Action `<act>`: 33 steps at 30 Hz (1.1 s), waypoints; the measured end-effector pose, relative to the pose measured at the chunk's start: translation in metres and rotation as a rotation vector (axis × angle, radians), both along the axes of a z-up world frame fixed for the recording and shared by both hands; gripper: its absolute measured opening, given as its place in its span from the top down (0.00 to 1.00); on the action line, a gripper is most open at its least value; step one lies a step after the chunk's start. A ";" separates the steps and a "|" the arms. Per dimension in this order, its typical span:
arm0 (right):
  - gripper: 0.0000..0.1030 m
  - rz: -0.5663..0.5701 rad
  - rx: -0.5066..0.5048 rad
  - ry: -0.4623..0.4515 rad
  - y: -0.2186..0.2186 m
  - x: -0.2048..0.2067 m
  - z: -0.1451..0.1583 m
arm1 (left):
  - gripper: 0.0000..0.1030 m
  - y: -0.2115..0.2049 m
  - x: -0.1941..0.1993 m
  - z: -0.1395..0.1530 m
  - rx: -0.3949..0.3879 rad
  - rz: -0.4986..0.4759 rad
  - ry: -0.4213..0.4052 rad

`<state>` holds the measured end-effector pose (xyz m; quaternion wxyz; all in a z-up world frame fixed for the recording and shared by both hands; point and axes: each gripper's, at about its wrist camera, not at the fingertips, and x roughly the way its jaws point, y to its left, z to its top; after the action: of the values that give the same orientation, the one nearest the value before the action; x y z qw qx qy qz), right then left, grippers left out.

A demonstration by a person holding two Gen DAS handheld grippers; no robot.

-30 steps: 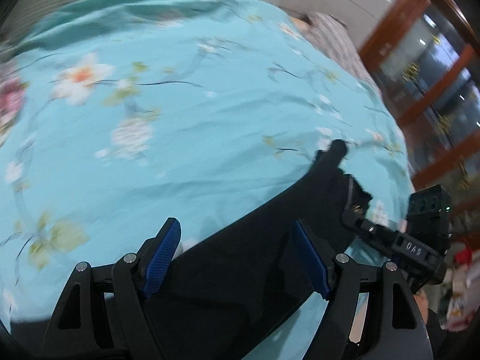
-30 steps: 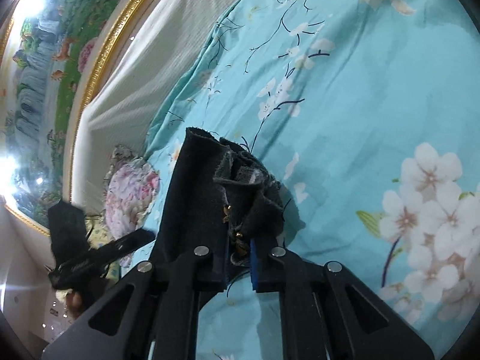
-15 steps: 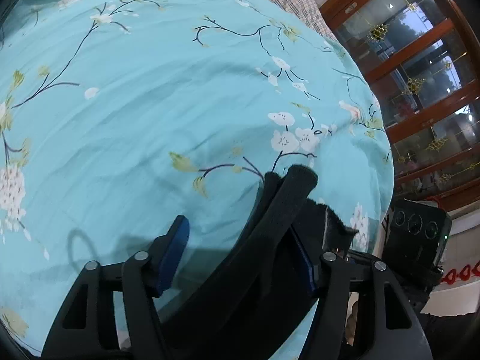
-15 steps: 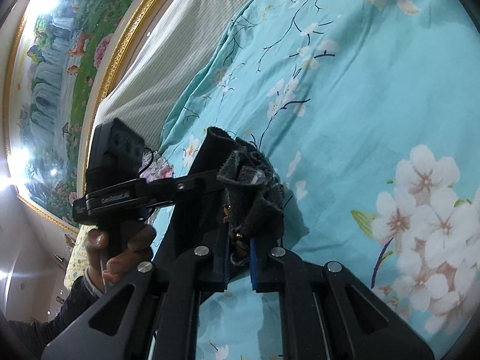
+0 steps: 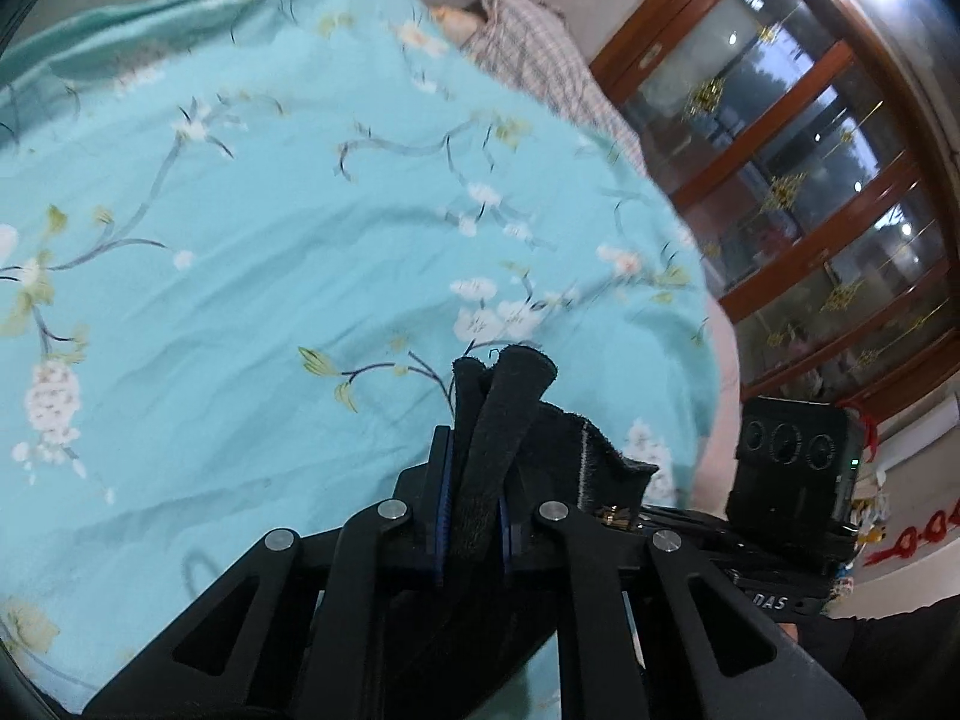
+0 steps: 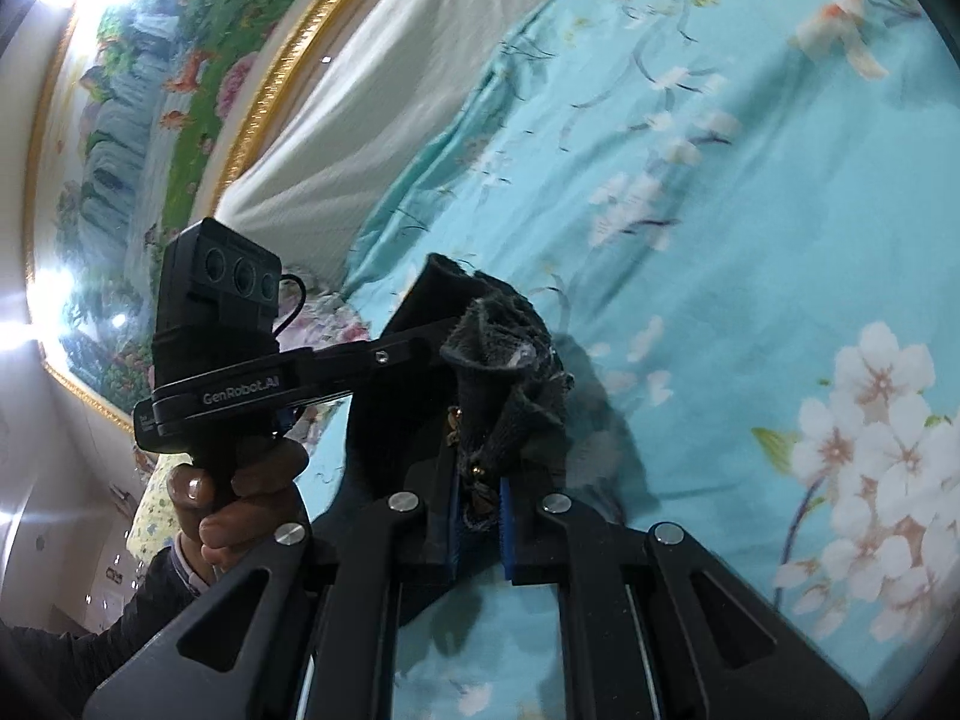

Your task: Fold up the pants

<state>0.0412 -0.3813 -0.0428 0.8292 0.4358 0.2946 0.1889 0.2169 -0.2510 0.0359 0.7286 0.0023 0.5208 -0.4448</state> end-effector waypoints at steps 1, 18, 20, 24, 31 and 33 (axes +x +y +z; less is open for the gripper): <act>0.89 0.005 -0.001 -0.013 0.002 0.000 0.004 | 0.90 0.004 -0.002 0.005 -0.008 0.005 -0.009; 0.89 0.215 0.002 -0.207 0.059 0.003 0.064 | 0.90 0.126 -0.042 0.061 -0.201 0.175 -0.065; 0.89 0.249 0.002 -0.219 0.070 0.005 0.068 | 0.90 0.140 -0.046 0.061 -0.209 0.201 -0.069; 0.89 0.310 -0.009 -0.223 0.091 0.007 0.071 | 0.90 0.168 -0.056 0.059 -0.222 0.242 -0.072; 0.89 0.416 -0.030 -0.209 0.133 0.012 0.070 | 0.90 0.212 -0.069 0.043 -0.236 0.326 -0.054; 0.89 0.441 -0.033 -0.197 0.144 0.014 0.067 | 0.90 0.226 -0.073 0.036 -0.241 0.354 -0.042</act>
<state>0.0557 -0.2376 0.0240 0.7996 0.3270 0.3031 0.4023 0.1439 -0.0249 0.0722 0.8010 -0.1671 0.4408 -0.3689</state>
